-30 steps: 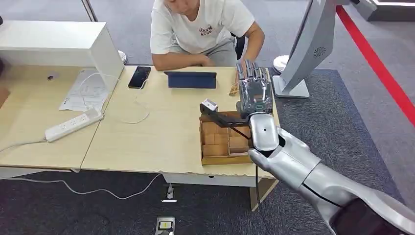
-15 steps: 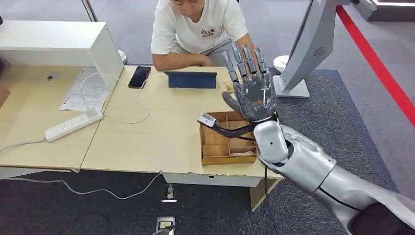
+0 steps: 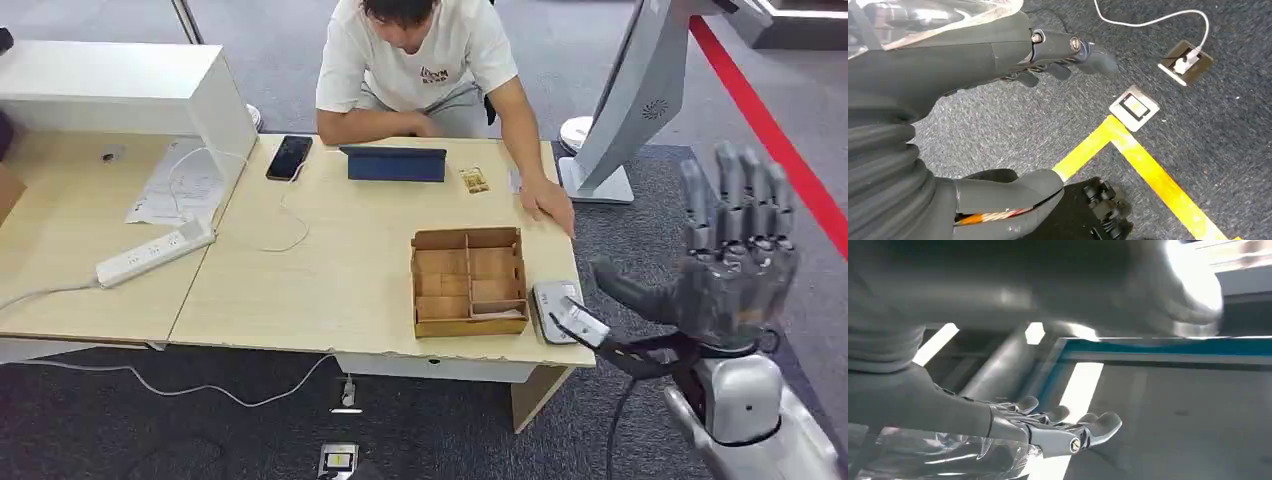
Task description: Pass the card to the sensor for recognition and then transmit it.
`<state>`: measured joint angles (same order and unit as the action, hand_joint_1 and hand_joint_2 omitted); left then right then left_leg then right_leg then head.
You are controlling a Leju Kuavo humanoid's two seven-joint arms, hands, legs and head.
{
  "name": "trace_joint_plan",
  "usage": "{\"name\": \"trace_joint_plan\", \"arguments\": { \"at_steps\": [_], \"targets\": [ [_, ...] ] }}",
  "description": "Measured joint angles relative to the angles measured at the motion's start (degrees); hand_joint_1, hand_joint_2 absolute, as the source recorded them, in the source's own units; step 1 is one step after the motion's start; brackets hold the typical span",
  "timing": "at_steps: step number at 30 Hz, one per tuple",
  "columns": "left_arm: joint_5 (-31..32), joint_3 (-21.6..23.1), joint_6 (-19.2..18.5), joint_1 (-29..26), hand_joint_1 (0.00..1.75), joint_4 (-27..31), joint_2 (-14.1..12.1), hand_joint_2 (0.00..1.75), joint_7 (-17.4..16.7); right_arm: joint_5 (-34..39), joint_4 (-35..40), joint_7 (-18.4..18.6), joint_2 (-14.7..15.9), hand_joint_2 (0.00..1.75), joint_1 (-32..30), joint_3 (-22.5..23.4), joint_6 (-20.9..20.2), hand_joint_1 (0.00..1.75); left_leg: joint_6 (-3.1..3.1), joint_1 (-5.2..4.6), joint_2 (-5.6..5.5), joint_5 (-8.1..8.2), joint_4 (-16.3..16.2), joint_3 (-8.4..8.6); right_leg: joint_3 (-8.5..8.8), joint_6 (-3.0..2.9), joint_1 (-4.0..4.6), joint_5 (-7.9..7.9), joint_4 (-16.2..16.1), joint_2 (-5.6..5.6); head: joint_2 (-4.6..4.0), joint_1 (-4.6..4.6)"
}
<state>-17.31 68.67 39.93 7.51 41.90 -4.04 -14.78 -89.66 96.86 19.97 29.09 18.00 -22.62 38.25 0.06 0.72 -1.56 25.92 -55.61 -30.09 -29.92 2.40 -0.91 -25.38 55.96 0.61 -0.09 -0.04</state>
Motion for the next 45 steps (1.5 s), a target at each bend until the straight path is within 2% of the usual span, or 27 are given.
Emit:
{"name": "trace_joint_plan", "arguments": {
  "at_steps": [3,7,8,9,10,11,12,13,15,16,17,19,22,24,28,32,35,40,43,45],
  "targets": [
    [1.2,0.0,0.1,-0.4,0.0,0.0,-0.1,1.75,0.1,0.0,5.6,9.0,-1.1,0.0,-10.0,10.5,0.0,0.0,0.0,-0.02,-0.02,0.0,0.0,-0.03,0.03,0.02,-0.02,-0.02,0.0,-0.02,0.0,0.07],
    [0.5,-0.2,0.2,-0.5,0.0,0.0,-0.2,1.75,0.9,0.4,9.3,16.0,-3.4,0.0,-18.5,18.1,0.0,0.0,0.02,-0.05,0.27,0.04,0.0,0.0,-0.06,0.0,-0.04,0.01,0.0,0.26,0.0,0.04],
    [0.1,-0.2,0.2,-0.5,0.0,0.0,-0.1,1.75,1.1,3.1,9.6,14.8,-4.3,0.0,-19.8,19.5,0.0,0.0,0.02,-0.05,0.27,0.03,0.0,-0.07,-0.06,0.0,-0.04,0.01,0.0,0.26,0.0,0.07],
    [-0.2,-0.3,0.2,-0.6,0.0,0.0,-0.2,1.75,1.3,8.2,9.4,10.9,-6.5,0.0,-19.4,21.4,0.0,0.0,0.01,-0.04,0.31,0.03,0.0,-0.13,-0.14,-0.05,-0.03,0.04,0.0,0.29,0.0,0.11],
    [-0.4,-0.4,0.2,-0.7,0.0,-0.1,-0.2,1.75,1.5,15.7,8.2,4.6,-10.0,0.0,-17.2,24.5,0.0,0.0,-0.05,-0.06,0.51,-0.02,0.0,-0.11,-0.37,-0.16,-0.05,0.14,0.0,0.46,0.0,0.07],
    [-0.8,-0.5,0.2,-0.7,0.0,-0.1,-0.1,1.75,1.7,23.3,6.4,-4.3,-13.7,0.0,-14.3,28.7,0.0,0.0,-0.1,-0.1,0.65,-0.06,0.0,-0.11,-0.63,-0.15,-0.1,0.26,0.1,0.7,0.0,-0.13],
    [-1.1,-0.6,0.2,-0.6,0.0,-0.1,-0.1,1.75,1.9,29.6,4.3,-16.3,-16.6,0.0,-13.0,35.1,0.0,0.0,0.0,-0.13,0.62,-0.17,0.0,-0.13,-0.61,-0.01,-0.13,0.24,0.0,0.68,0.0,-0.39],
    [-1.5,-0.8,0.2,-0.7,0.0,-0.1,0.0,1.75,2.1,32.6,2.7,-29.7,-18.8,0.0,-12.7,41.4,0.0,0.0,0.09,-0.11,0.33,-0.21,0.0,-0.23,-0.45,0.19,-0.11,0.11,0.0,0.41,0.0,-0.26],
    [-2.2,-1.4,0.2,-1.6,0.0,-0.2,0.0,1.75,2.7,30.1,-1.3,-56.7,-23.4,0.0,-11.3,51.0,0.0,0.0,0.03,-0.1,0.23,-0.24,0.0,-0.24,-0.47,0.06,-0.1,0.19,0.0,0.21,0.0,-0.2],
    [-2.3,-1.5,0.2,-1.8,0.0,-0.3,0.0,1.75,3.1,28.5,-3.2,-66.5,-25.5,1.75,-11.0,54.9,0.0,0.0,0.03,-0.11,0.4,-0.23,0.0,-0.25,-0.56,0.01,-0.1,0.24,0.0,0.37,0.0,-0.22],
    [-2.7,-1.6,0.2,-1.7,0.0,-0.4,0.1,1.75,3.7,27.6,-5.1,-66.6,-28.1,1.75,-11.1,58.4,0.0,0.0,0.03,-0.09,0.42,-0.23,0.0,-0.32,-0.56,0.04,-0.08,0.25,0.0,0.37,0.0,-0.33],
    [-3.4,-2.4,0.2,-1.9,0.0,-0.5,0.6,1.75,4.5,25.0,-9.3,-65.1,-31.3,1.75,-11.0,65.6,0.0,0.0,0.04,-0.08,0.34,-0.23,0.0,-0.32,-0.56,0.09,-0.11,0.2,0.0,0.32,0.0,-0.24],
    [-4.3,-3.9,0.2,-2.4,0.0,-0.9,1.1,1.75,4.7,21.9,-15.4,-59.0,-35.4,1.75,-11.1,73.9,0.0,0.0,0.06,-0.08,0.43,-0.16,0.0,-0.33,-0.58,0.08,-0.09,0.2,0.0,0.43,0.0,-0.24],
    [-5.2,-4.4,0.2,-2.3,0.0,-1.0,1.3,1.75,4.5,21.5,-18.7,-56.4,-38.0,1.75,-11.7,78.1,0.0,0.0,0.06,-0.08,0.44,-0.15,0.0,-0.36,-0.58,0.07,-0.1,0.18,0.0,0.43,0.0,-0.22],
    [-9.1,-4.8,0.2,-2.3,0.0,-1.4,1.6,1.75,4.6,18.1,-27.3,-57.6,-40.3,1.75,-10.7,87.8,0.0,0.0,0.05,-0.07,0.56,-0.11,0.0,-0.33,-0.67,0.06,-0.08,0.16,0.0,0.53,0.0,-0.22],
    [-11.2,-4.8,0.2,-2.1,0.0,-2.2,1.8,1.75,2.1,17.7,-36.8,-53.9,-42.5,1.75,-11.0,96.7,0.0,0.0,0.04,-0.04,0.55,-0.1,0.1,-0.38,-0.64,0.01,-0.04,0.15,0.1,0.54,0.0,-0.2],
    [-10.9,-4.8,0.2,-1.7,0.0,-2.3,1.8,1.75,0.9,15.3,-41.7,-50.6,-43.9,1.75,-11.4,100.3,0.0,0.0,0.02,-0.04,0.56,-0.09,0.1,-0.35,-0.63,0.0,-0.04,0.14,0.1,0.58,0.0,-0.2],
    [-11.0,-4.8,0.2,-1.7,0.0,-2.4,1.8,1.75,0.0,9.3,-50.8,-42.8,-44.1,1.75,-10.9,104.2,0.0,0.0,0.01,-0.03,0.56,-0.1,0.1,-0.34,-0.6,0.0,-0.04,0.14,0.1,0.57,0.0,-0.22],
    [-11.8,-4.8,0.2,-1.8,0.0,-2.5,1.7,1.75,-1.0,6.9,-57.9,-35.7,-42.9,1.75,-10.7,105.7,0.0,0.0,0.02,-0.03,0.56,-0.1,0.1,-0.32,-0.56,0.0,-0.06,0.14,0.1,0.57,0.0,-0.22],
    [-12.3,-4.8,0.2,-1.8,0.0,-2.5,1.6,1.75,-1.3,6.2,-62.1,-32.8,-41.9,1.75,-10.7,106.3,0.0,0.0,0.02,-0.04,0.55,-0.1,0.1,-0.33,-0.55,0.0,-0.06,0.14,0.1,0.57,0.0,-0.2]
  ]
}}
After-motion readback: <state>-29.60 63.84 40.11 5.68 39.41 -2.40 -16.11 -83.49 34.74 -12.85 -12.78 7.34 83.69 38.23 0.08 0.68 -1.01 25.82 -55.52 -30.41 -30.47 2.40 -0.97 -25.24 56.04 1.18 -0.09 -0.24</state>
